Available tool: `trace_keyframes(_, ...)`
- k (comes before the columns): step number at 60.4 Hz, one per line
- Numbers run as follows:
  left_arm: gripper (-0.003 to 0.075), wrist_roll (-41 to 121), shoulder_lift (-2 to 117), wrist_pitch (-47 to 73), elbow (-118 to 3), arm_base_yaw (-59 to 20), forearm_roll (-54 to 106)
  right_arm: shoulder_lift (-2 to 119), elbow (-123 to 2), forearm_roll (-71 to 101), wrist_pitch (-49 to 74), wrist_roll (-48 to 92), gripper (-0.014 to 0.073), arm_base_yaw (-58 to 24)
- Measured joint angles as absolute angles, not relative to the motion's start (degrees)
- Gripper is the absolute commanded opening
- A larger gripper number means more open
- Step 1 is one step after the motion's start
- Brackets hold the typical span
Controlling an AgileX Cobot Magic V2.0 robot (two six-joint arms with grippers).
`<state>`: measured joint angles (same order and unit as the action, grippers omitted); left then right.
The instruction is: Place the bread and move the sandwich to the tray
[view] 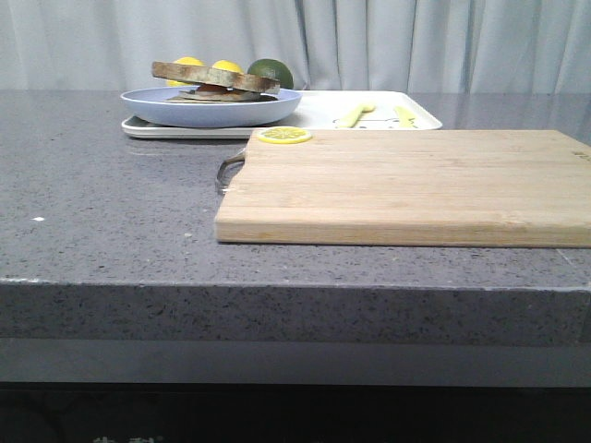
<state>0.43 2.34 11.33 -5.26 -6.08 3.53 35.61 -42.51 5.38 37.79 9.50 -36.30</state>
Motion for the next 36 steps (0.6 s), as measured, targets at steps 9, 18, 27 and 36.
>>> trace_keyframes(9, -0.0018, -3.9, 0.9, 9.7, -2.4, -5.1, 0.8, 35.6, -42.5, 5.4, 37.8, 9.5, -0.0067, -36.3)
trace_keyframes(18, -0.0018, -4.6, -0.1, 7.1, 0.0, -4.4, 0.5, 35.6, -42.5, 5.4, 37.8, 9.5, -0.0067, -36.3)
trace_keyframes(27, -0.0018, -4.6, -0.1, 3.3, 0.0, -4.4, 0.5, 35.6, -42.5, 5.4, 37.8, 9.5, -0.0067, -36.3)
trace_keyframes(36, -0.0018, -4.7, -0.1, 2.4, 0.0, -4.4, 0.5, 35.6, -42.5, 5.4, 37.8, 9.5, -0.0067, -36.3)
